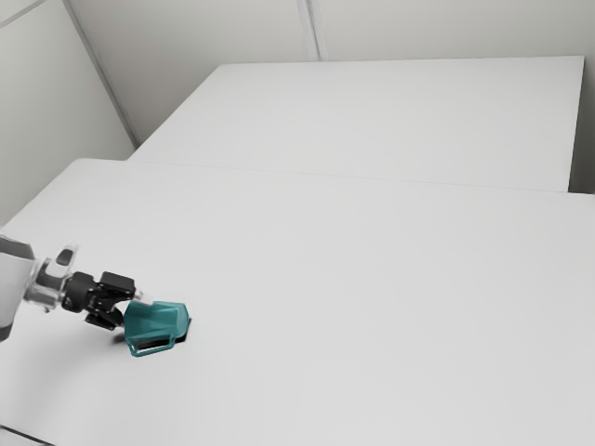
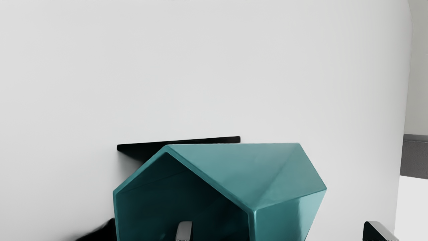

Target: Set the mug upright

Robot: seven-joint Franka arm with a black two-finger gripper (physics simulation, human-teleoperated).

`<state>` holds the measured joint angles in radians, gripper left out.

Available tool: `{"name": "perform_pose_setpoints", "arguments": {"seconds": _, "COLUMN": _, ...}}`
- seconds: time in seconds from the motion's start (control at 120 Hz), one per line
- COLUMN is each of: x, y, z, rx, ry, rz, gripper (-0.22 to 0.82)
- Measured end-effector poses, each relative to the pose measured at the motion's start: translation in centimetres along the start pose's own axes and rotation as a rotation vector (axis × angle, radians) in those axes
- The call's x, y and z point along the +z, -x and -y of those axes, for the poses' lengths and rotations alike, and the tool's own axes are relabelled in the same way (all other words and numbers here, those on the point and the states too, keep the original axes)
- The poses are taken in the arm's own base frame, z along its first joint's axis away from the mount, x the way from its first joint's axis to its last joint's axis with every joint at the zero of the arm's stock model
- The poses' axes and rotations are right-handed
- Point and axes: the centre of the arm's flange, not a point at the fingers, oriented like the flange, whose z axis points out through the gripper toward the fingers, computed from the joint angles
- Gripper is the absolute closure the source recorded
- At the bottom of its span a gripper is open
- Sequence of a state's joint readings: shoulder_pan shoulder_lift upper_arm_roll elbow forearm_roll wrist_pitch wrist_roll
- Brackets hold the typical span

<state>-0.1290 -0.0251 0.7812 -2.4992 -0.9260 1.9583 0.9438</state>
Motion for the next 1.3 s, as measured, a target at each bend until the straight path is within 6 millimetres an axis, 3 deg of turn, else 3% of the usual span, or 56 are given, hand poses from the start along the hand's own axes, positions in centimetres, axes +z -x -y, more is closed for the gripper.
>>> {"name": "perform_pose_setpoints", "arguments": {"seconds": 0.133, "x": 0.4, "y": -0.1, "z": -0.2, "rx": 0.020, "ry": 0.001, "rz": 0.003, "gripper": 0.20}}
{"name": "perform_pose_setpoints", "arguments": {"seconds": 0.325, "x": 0.3, "y": -0.1, "z": -0.1, "rx": 0.038, "ry": 0.000, "rz": -0.001, "gripper": 0.53}}
{"name": "perform_pose_setpoints", "arguments": {"seconds": 0.642, "x": 0.0, "y": -0.7, "z": -1.0, "rx": 0.077, "ry": 0.008, "rz": -0.019, "gripper": 0.74}}
{"name": "perform_pose_setpoints", "arguments": {"seconds": 0.833, "x": -0.6, "y": -1.2, "z": -1.6, "rx": 0.094, "ry": 0.015, "rz": -0.040, "gripper": 0.78}}
{"name": "perform_pose_setpoints", "arguments": {"seconds": 1.3, "x": -0.8, "y": -3.0, "z": -6.1, "rx": 0.190, "ry": 0.024, "rz": -0.059, "gripper": 0.79}}
